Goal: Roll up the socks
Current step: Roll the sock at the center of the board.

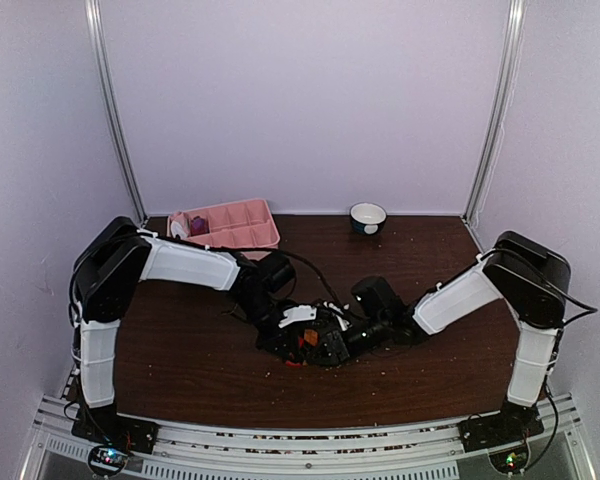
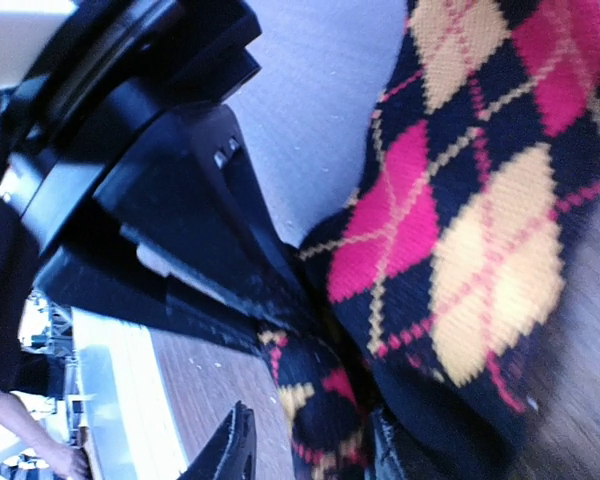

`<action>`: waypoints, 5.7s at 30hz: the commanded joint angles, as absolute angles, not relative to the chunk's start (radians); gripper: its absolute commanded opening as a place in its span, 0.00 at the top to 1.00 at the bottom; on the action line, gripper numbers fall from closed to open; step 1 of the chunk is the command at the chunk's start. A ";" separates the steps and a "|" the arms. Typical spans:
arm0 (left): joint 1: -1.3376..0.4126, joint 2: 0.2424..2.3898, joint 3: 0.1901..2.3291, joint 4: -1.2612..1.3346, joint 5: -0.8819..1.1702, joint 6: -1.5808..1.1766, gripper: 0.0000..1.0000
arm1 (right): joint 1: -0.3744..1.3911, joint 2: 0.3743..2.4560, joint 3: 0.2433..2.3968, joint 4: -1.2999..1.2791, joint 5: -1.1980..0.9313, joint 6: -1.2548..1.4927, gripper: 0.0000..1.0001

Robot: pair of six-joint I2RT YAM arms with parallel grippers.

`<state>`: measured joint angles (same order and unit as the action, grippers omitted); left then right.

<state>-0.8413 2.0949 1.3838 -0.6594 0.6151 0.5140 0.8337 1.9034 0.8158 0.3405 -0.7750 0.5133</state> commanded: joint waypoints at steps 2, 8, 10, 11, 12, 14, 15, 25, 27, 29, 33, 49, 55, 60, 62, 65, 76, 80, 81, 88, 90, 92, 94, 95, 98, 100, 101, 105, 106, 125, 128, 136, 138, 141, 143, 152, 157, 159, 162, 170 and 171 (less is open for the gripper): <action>-0.819 2.186 1.392 -0.788 0.490 0.473 1.00 | 0.802 1.851 0.723 0.111 -0.587 0.402 0.50; -0.819 2.212 1.426 -0.826 0.506 0.474 1.00 | 0.783 1.753 0.689 -0.054 -0.454 0.289 0.00; -0.816 2.220 1.438 -0.845 0.529 0.473 1.00 | 0.781 1.718 0.678 -0.091 -0.387 0.259 0.00; -0.812 2.224 1.446 -0.856 0.545 0.473 1.00 | 0.780 1.699 0.670 -0.103 -0.347 0.250 0.00; -0.807 2.228 1.453 -0.865 0.561 0.471 1.00 | 0.779 1.681 0.659 -0.105 -0.309 0.257 0.00; -0.796 2.244 1.472 -0.892 0.594 0.472 1.00 | 0.777 1.651 0.645 -0.089 -0.256 0.272 0.00; -0.792 2.251 1.480 -0.905 0.605 0.475 1.00 | 0.776 1.635 0.644 -0.088 -0.220 0.284 0.00; -0.745 2.317 1.543 -1.009 0.693 0.499 1.00 | 0.748 1.377 0.466 0.405 -0.157 0.386 0.00; -0.743 2.332 1.554 -1.021 0.685 0.498 1.00 | 0.750 1.388 0.483 0.423 -0.204 0.327 0.00; -0.740 2.340 1.560 -1.025 0.684 0.489 1.00 | 0.771 1.355 0.457 0.468 -0.136 0.270 0.00; -0.738 2.357 1.575 -1.036 0.653 0.485 1.00 | 0.840 1.238 0.400 0.471 0.181 0.222 0.00; -0.735 2.418 1.649 -1.110 0.669 0.522 1.00 | 0.984 1.310 0.357 0.658 -0.089 -0.036 0.10; -0.732 2.423 1.643 -1.122 0.719 0.547 1.00 | 1.062 1.513 0.557 0.531 -0.291 -0.112 0.35; -0.723 2.439 1.662 -1.170 0.762 0.564 1.00 | 1.085 1.672 0.697 0.457 -0.334 -0.207 0.43; -0.723 2.450 1.673 -1.195 0.773 0.580 1.00 | 1.087 1.712 0.740 0.414 -0.341 -0.249 0.43; -0.720 2.466 1.689 -1.237 0.783 0.598 1.00 | 1.087 1.759 0.794 0.348 -0.347 -0.322 0.45; -0.719 2.472 1.677 -1.230 0.707 0.582 1.00 | 1.086 1.854 0.869 0.258 -0.307 -0.433 0.57; -0.719 2.473 1.684 -1.216 0.686 0.564 1.00 | 1.087 1.873 0.893 0.247 -0.272 -0.457 0.62; -0.720 2.474 1.686 -1.214 0.683 0.560 1.00 | 1.087 1.876 0.895 0.247 -0.262 -0.458 0.64; -0.720 2.487 1.704 -1.209 0.675 0.551 1.00 | 1.089 1.886 0.916 0.220 -0.249 -0.467 0.74; -0.719 2.488 1.708 -1.204 0.667 0.547 1.00 | 1.090 1.886 0.911 0.219 -0.260 -0.461 0.76; -0.718 2.493 1.716 -1.203 0.661 0.545 1.00 | 1.093 1.891 0.915 0.210 -0.265 -0.456 0.78; -0.718 2.498 1.727 -1.204 0.655 0.544 0.97 | 1.096 1.904 0.923 0.195 -0.267 -0.450 0.82; -0.718 2.497 1.731 -1.204 0.656 0.546 0.93 | 1.096 1.912 0.925 0.188 -0.269 -0.445 0.85; -0.710 2.475 1.725 -1.189 0.663 0.557 0.78 | 1.094 1.942 0.930 0.179 -0.272 -0.408 0.91; -0.701 2.440 1.708 -1.167 0.660 0.565 0.69 | 1.088 1.959 0.937 0.154 -0.280 -0.366 0.94; -0.693 2.408 1.683 -1.138 0.659 0.563 0.67 | 1.082 1.964 0.935 0.147 -0.294 -0.339 0.96; -0.644 2.212 1.538 -0.948 0.648 0.517 0.55 | 1.060 1.951 0.897 0.149 -0.310 -0.217 1.00; -0.636 2.157 1.491 -0.886 0.645 0.503 0.54 | 1.054 1.946 0.886 0.152 -0.316 -0.183 1.00; -0.736 1.703 1.028 -0.487 0.605 0.629 0.53 | 0.907 2.034 0.970 0.005 -0.655 0.233 1.00; -0.770 1.687 0.994 -0.436 0.536 0.630 0.54 | 0.893 2.061 1.001 -0.001 -0.704 0.302 1.00; -0.838 1.706 0.985 -0.336 0.352 0.633 0.54 | 0.872 2.110 1.008 0.104 -0.792 0.492 1.00; -0.851 1.724 1.004 -0.332 0.321 0.635 0.54 | 0.872 2.118 1.011 0.104 -0.798 0.513 1.00; -0.868 1.743 1.029 -0.338 0.308 0.641 0.55 | 0.867 2.120 1.012 0.093 -0.787 0.538 1.00; -0.880 1.749 1.039 -0.344 0.312 0.646 0.57 | 0.868 2.119 1.011 0.101 -0.787 0.559 1.00; -0.903 1.784 1.049 -0.360 0.311 0.655 0.60 | 0.868 2.120 1.020 0.147 -0.796 0.631 1.00; -0.906 1.822 1.075 -0.373 0.295 0.655 0.61 | 0.867 2.121 1.019 0.163 -0.798 0.650 1.00; -0.905 1.832 1.083 -0.372 0.285 0.651 0.65 | 0.868 2.119 1.011 0.182 -0.802 0.662 1.00; -0.907 1.858 1.103 -0.385 0.284 0.646 0.77 | 0.868 2.115 0.999 0.209 -0.805 0.681 1.00; -0.898 1.917 1.135 -0.482 0.331 0.648 1.00 | 0.865 2.050 0.952 0.248 -0.742 0.643 0.79; -0.890 1.927 1.146 -0.505 0.353 0.643 1.00 | 0.865 2.031 0.942 0.242 -0.718 0.620 0.78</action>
<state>-0.8986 1.8614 1.1259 -0.4362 0.3042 0.6456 0.8612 2.0506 0.9985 0.3386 -0.8471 0.6823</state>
